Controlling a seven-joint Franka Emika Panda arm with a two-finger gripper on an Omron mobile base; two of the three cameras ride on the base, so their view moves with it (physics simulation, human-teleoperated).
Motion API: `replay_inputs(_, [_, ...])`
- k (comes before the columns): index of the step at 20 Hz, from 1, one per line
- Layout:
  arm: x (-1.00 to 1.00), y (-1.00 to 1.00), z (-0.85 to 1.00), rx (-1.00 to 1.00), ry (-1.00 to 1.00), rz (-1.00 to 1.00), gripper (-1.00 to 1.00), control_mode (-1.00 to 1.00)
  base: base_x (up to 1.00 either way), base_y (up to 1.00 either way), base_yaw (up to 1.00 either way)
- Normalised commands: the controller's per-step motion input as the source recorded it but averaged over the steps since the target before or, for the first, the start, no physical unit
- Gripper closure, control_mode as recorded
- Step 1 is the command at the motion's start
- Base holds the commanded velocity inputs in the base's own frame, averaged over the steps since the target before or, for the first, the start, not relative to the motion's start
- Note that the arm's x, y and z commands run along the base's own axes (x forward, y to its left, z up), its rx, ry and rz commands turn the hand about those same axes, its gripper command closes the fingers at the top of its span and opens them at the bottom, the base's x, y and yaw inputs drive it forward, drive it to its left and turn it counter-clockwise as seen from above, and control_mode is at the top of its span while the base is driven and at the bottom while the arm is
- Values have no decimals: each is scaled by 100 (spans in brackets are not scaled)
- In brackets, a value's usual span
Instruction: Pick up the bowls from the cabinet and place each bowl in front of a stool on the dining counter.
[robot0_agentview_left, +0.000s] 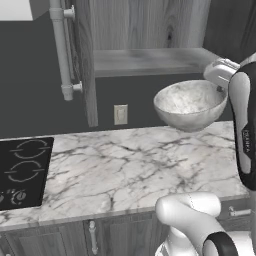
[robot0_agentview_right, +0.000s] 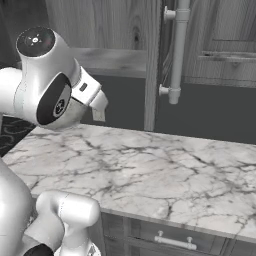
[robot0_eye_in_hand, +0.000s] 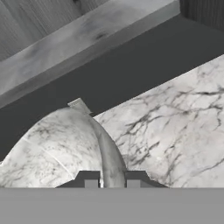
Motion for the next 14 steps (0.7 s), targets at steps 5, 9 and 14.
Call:
replay_inputs(5, [-41,4,-35,4,10,15,100,-100,0,0,0])
replay_inputs(9, [-16,5,-13,2,19,2,100,-100,0,0,0])
replay_inputs(14, [0,-2,0,0,16,-1,100,-100,0,0,0])
